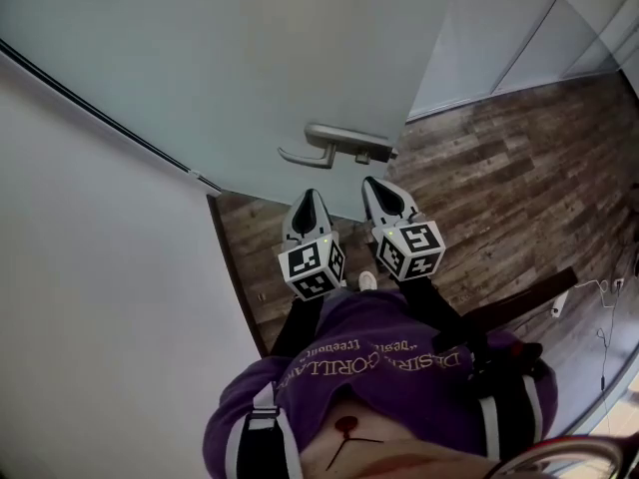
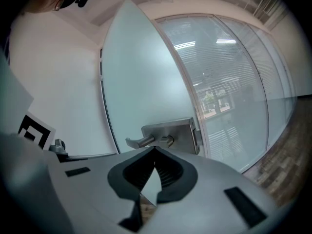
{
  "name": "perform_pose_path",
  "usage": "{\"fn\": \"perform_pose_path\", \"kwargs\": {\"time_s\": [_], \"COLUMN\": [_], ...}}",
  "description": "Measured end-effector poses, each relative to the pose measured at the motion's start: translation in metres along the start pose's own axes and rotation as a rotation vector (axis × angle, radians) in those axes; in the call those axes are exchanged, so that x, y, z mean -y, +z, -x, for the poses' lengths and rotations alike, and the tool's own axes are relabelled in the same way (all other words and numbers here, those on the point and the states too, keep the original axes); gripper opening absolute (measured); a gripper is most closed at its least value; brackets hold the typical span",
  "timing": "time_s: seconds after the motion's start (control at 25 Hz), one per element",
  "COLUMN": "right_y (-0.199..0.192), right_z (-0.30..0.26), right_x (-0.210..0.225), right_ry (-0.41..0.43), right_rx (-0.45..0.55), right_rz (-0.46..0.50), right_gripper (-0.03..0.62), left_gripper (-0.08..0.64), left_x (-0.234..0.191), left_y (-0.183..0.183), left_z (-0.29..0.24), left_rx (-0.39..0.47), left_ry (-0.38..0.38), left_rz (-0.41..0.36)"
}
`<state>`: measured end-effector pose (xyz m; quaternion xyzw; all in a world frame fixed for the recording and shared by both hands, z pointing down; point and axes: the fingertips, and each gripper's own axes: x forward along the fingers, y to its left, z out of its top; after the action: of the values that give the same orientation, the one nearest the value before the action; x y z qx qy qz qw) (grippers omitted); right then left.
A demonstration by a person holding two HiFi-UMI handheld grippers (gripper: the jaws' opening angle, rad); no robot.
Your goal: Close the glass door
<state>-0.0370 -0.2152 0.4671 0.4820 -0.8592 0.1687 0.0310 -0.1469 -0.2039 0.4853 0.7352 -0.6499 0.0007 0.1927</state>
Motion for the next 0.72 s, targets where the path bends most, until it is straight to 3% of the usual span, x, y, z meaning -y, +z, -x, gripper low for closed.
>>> {"fn": "perform_pose_path", "kwargs": {"time_s": [0.2,0.52,0.72], "right_y": [-0.002,-0.002,-0.003], "right_z": [-0.001,-0.002,-0.002], "right_x": [0.002,0.006,0.009], "right_ry": [-0.027,-0.052,-0.062], "right_rx": [0.008,0.010,0.010], "right_rz": [-0.003,-0.004,-0.004], "right_gripper": [-0.003,-0.003,-0.003], "left_gripper": [0.002,0.002,0.097], "left_x": [0.000,0.008,0.005], "left_y": [0.000,0.008,0.007], "left_z": [-0.006,-0.009,-0.018], "left_rx": [0.010,0.061,0.048], "left_ry": [-0.031,-0.060,-0.045], "left_rz": [-0.045,-0.298,-0.529]}}
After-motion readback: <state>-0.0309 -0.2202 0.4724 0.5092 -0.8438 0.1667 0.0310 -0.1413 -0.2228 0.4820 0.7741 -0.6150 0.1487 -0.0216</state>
